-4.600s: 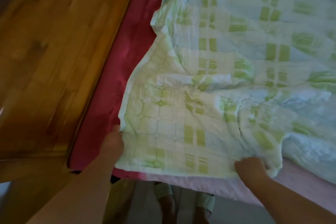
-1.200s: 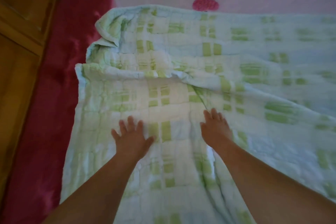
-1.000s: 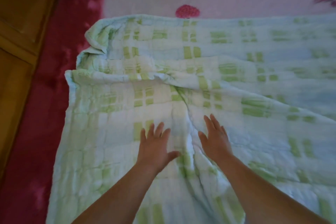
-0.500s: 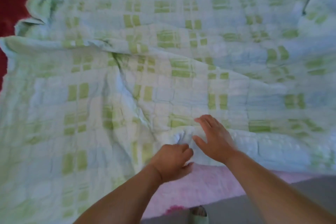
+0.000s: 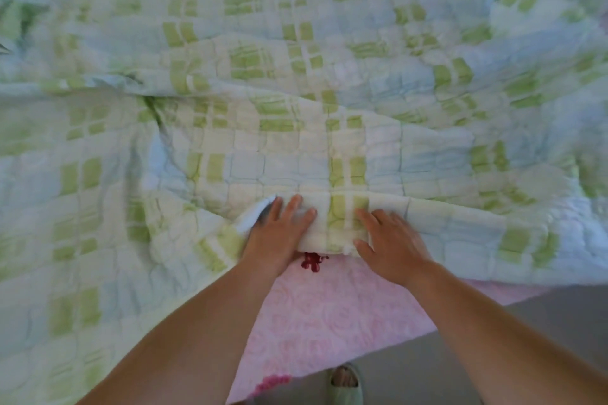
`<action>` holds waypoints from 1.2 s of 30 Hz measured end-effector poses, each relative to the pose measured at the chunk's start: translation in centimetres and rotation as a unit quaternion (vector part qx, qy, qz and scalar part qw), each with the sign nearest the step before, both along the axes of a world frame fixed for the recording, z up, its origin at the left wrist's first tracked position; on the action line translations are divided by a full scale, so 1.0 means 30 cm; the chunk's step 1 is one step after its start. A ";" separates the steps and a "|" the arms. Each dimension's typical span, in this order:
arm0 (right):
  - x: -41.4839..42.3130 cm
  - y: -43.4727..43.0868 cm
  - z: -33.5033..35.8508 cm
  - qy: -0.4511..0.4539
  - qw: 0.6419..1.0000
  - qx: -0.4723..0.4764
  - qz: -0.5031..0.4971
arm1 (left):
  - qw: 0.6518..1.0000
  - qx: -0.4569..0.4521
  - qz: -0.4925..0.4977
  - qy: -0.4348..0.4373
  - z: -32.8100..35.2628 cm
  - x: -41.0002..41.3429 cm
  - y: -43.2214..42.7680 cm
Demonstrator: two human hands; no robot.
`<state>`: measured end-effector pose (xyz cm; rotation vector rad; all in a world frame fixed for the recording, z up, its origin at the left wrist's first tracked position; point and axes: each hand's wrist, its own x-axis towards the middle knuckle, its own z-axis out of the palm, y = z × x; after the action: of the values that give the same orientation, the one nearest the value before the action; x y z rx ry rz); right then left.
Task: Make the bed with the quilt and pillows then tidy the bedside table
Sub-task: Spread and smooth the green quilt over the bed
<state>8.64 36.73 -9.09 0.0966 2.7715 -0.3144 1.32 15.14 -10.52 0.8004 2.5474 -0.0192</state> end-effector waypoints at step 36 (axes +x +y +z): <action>0.174 -0.016 0.086 0.130 0.985 -0.009 -0.112 | 0.937 0.278 0.190 -0.095 0.161 -0.001 0.163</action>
<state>13.86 36.24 -6.50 0.3918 3.0196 -0.4384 1.29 20.05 -5.69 0.4484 2.4920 0.8900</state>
